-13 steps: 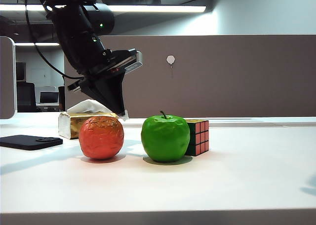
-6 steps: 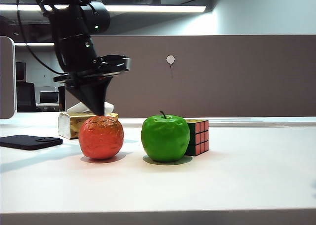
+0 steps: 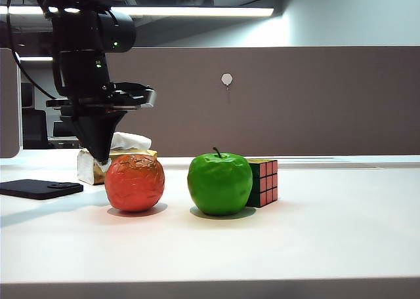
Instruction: Move all the fruits on the tabletop near the face of the Rubik's cube that has the color most similar to each fruit.
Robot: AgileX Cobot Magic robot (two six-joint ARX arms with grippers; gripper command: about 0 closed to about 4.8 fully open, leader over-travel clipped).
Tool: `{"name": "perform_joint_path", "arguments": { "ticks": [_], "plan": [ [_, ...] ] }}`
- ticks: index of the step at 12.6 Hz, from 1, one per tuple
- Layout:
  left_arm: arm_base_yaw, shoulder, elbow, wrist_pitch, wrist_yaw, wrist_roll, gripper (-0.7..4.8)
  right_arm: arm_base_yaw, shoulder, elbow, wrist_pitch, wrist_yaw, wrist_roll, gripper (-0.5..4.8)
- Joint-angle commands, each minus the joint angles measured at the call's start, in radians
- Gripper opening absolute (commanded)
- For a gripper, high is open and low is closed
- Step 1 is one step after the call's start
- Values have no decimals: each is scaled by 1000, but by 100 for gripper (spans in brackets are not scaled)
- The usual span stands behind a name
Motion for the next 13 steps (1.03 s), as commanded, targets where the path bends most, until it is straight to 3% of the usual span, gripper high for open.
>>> {"name": "perform_joint_path", "arguments": {
  "ticks": [1, 5, 8, 9, 13],
  "plan": [
    [-1, -6, 4, -6, 95, -5, -5, 1, -37, 3, 12, -32, -3, -1],
    [-3, -4, 4, 22, 130, -24, -5, 1, -116, 3, -18, -32, 0, -1],
    [-5, -3, 4, 6, 211, -24, -5, 1, -120, 3, -20, -32, 0, -1],
    [-80, -3, 3, -113, 257, -16, -5, 1, -120, 3, -19, -32, 0, -1],
    [-112, -3, 4, -138, 259, -20, -5, 1, -123, 3, -23, -32, 0, -1]
  ]
}}
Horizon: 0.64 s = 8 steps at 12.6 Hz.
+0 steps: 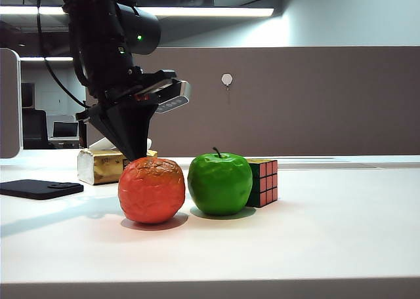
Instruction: Move all the fruits on the tabletop near the face of the Rubik's cube that has the color most similar to each fruit.
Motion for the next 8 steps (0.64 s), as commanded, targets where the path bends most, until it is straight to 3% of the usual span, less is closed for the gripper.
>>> {"name": "perform_joint_path", "arguments": {
  "ticks": [1, 5, 8],
  "plan": [
    [-2, -4, 3, -55, 5, 0, -5, 1, -10, 3, 4, -6, -1, -1],
    [-9, -4, 4, -100, 34, 0, -5, 1, -15, 3, -10, -3, 0, -1],
    [-35, -5, 3, -103, 61, 0, -5, 1, -62, 3, -119, -3, -28, -1]
  ]
}}
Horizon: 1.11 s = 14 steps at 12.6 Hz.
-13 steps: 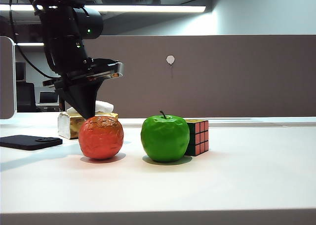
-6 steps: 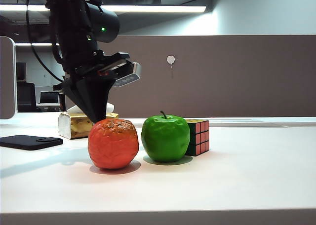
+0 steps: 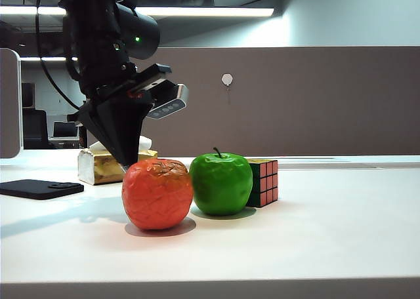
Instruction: Move all the fruits on the tabletop near the face of the Rubik's cube that has the color most similar to each fruit.
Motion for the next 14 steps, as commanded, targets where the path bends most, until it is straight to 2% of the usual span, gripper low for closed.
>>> {"name": "perform_joint_path", "arguments": {
  "ticks": [1, 4, 6, 7, 9, 10, 14],
  "plan": [
    [-29, -5, 3, 1, 34, 0, -5, 1, -135, 3, -60, 7, -31, -1],
    [-29, -5, 4, 12, 34, 0, -5, -1, -194, 3, -81, 28, -41, -1],
    [-29, -5, 4, 21, 17, 13, -5, -1, -213, 3, -145, 27, -101, -1],
    [15, -8, 4, -11, -68, 70, -5, -2, -261, 3, -198, 108, -267, -1],
    [33, -8, 4, -35, -51, 101, -5, -2, -285, 3, -197, 143, -293, -1],
    [39, -13, 4, 5, 89, 130, -5, -2, -285, -13, -185, 142, -292, -1],
    [17, -13, 4, -48, 55, 123, -5, -2, -285, -23, -171, 139, -290, -1]
  ]
}}
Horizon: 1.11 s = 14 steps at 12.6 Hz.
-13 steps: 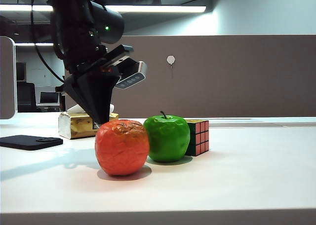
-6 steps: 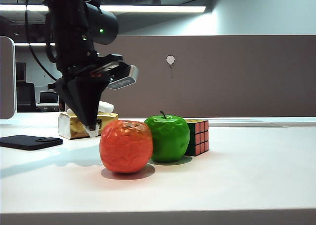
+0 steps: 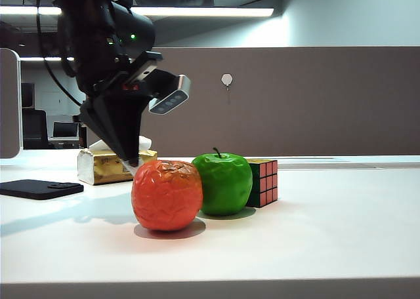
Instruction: Move all the fruits on the tabletop near the face of the Rubik's cube that has the color most similar to each fruit.
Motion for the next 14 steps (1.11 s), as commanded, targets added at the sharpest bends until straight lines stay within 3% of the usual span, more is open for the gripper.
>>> {"name": "perform_joint_path", "arguments": {
  "ticks": [1, 9, 14],
  "plan": [
    [0, -7, 3, -31, -22, -1, -5, 0, 3, 2, 17, -3, -2, -1],
    [-37, -6, -79, -11, 19, -13, -5, 0, 2, 2, 16, -3, -1, -1],
    [-105, -6, -80, 65, 53, -55, -5, 0, 3, 2, 17, -3, 0, -1]
  ]
}}
